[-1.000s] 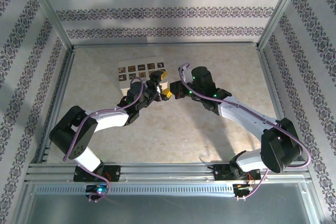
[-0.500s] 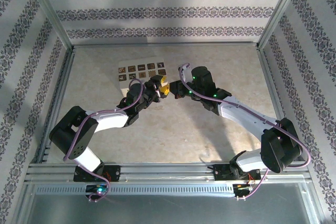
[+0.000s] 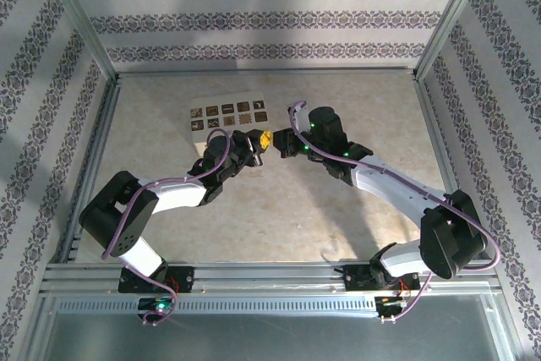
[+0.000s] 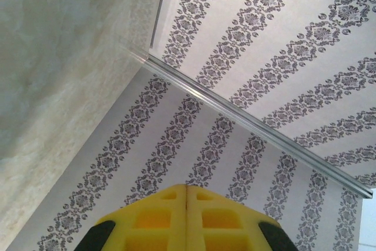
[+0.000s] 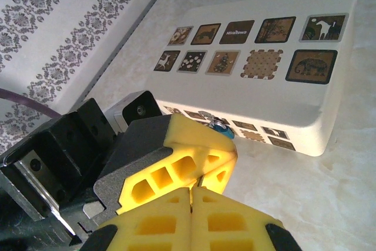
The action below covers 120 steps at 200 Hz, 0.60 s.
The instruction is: Unlock a padlock with a key
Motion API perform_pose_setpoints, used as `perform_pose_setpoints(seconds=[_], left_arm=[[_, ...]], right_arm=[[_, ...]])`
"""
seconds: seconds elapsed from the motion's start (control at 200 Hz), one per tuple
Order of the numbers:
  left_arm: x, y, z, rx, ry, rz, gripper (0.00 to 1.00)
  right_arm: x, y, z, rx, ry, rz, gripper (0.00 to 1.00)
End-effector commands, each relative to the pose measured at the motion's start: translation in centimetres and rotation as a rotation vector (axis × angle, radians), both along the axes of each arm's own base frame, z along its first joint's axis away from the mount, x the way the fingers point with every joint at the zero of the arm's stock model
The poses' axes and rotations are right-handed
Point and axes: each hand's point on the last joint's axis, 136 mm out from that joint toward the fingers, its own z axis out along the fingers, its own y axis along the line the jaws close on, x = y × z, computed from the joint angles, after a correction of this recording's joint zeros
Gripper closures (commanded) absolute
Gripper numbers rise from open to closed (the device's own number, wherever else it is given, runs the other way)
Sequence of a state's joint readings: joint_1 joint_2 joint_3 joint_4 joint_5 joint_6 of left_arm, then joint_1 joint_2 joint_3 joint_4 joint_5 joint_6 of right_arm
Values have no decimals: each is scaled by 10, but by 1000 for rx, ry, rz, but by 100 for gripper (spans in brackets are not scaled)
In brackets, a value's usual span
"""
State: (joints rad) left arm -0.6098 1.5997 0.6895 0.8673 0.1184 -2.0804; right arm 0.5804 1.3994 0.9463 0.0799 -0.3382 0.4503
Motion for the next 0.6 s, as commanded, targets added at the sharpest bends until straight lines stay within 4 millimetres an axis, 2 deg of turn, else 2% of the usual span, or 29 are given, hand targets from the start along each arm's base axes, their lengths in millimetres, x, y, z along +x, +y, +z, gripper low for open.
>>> perform_pose_setpoints(seconds=[0.0,0.13,0.28,0.35,0.465,0.53,0.595], left_arm=[[-7,-2,15,-7,-37,-6,100],[-9,10,22,124,-105,10,100],[-9,34,37,366,-198,31,100],[-10,45,57,526,-277,28,100],[-10,58,96,864,-471,4,100],[-10,60,112,1028,-579,-22,100],[-11,56,128,1114,-696,-41,100]], right_arm=[[-1,-2,8,26,-19,-23,100],[-1,-8,14,48,-21,-39,100],[-2,-17,26,92,-20,-57,88],[-3,-20,36,126,-13,-56,84],[-7,-27,55,179,-18,-56,72],[-10,-29,65,206,-24,-45,69],[-13,-32,74,233,-29,-34,66]])
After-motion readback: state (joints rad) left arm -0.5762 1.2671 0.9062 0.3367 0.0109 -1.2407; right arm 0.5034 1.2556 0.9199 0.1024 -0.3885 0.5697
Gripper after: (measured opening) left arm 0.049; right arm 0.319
